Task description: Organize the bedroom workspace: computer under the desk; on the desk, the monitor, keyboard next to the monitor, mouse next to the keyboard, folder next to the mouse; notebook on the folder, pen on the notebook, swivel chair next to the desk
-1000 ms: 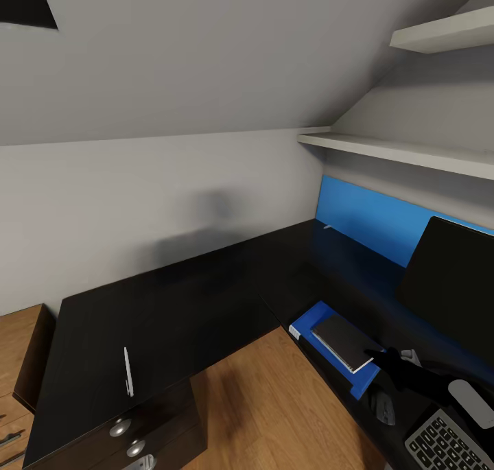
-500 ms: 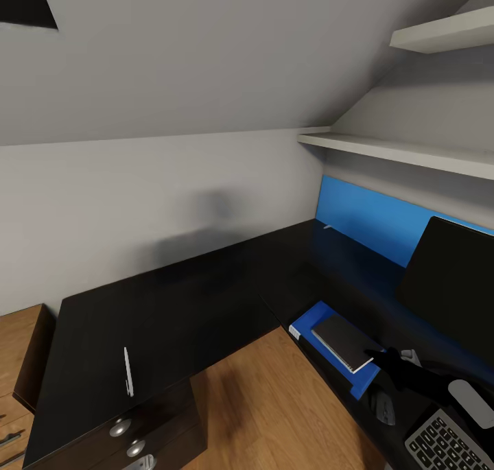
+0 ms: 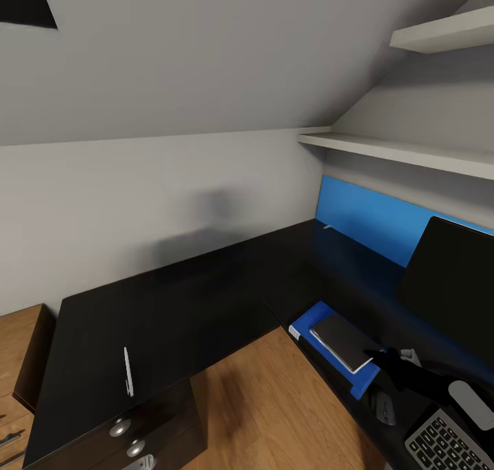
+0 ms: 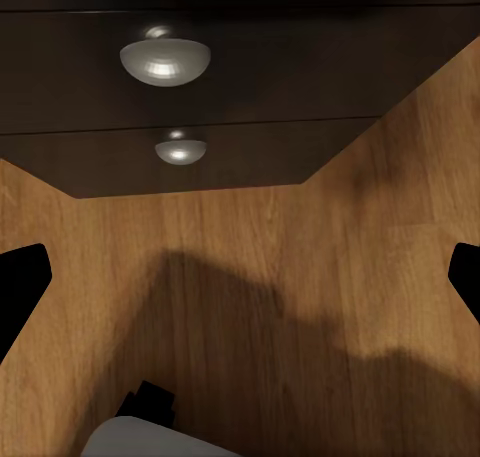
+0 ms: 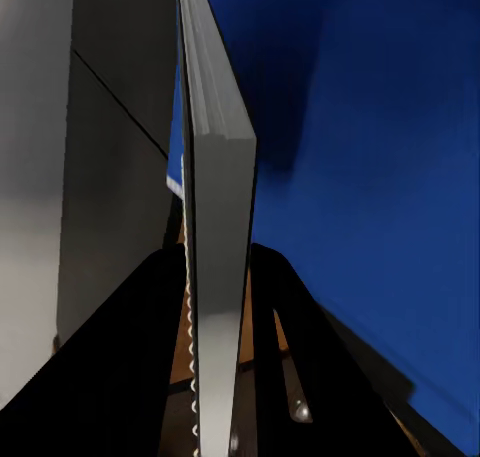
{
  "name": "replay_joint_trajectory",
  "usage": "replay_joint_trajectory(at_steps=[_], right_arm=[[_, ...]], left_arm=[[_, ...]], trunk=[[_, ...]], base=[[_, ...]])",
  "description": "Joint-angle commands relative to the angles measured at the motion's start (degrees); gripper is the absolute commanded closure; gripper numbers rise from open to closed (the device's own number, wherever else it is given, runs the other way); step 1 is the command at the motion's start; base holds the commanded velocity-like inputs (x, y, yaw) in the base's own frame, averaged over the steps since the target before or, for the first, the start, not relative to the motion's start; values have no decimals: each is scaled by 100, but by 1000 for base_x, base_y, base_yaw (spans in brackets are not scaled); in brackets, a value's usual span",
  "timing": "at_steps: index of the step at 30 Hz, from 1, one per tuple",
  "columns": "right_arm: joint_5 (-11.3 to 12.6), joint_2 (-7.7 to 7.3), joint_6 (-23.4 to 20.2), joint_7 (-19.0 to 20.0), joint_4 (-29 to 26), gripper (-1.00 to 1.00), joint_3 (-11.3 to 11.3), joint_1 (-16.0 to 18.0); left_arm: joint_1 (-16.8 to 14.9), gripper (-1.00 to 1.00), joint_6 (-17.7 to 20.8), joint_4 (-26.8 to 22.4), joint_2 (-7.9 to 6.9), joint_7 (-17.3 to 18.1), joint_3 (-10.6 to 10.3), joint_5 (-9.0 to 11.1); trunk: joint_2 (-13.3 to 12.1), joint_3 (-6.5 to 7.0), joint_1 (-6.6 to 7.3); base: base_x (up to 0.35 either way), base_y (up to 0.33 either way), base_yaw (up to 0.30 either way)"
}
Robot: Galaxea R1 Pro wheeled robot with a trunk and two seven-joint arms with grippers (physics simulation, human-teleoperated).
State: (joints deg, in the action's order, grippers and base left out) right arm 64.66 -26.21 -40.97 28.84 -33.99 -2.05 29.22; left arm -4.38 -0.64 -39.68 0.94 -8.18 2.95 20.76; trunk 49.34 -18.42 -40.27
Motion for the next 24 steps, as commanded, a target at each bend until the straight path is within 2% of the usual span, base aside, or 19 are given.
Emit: replay_joint_trajectory(at_steps=[1, 24], right_arm=[[21, -6, -9, 41, 5, 100, -22, 5], [20, -7, -7, 122, 15, 100, -32, 5]], left_arm=[[-2, -100, -7, -5, 3, -8, 4, 60], [-2, -100, -7, -5, 3, -8, 4, 60]], trunk=[[5, -7, -1], [5, -7, -1]], base=[[0, 0, 0], [0, 0, 0]])
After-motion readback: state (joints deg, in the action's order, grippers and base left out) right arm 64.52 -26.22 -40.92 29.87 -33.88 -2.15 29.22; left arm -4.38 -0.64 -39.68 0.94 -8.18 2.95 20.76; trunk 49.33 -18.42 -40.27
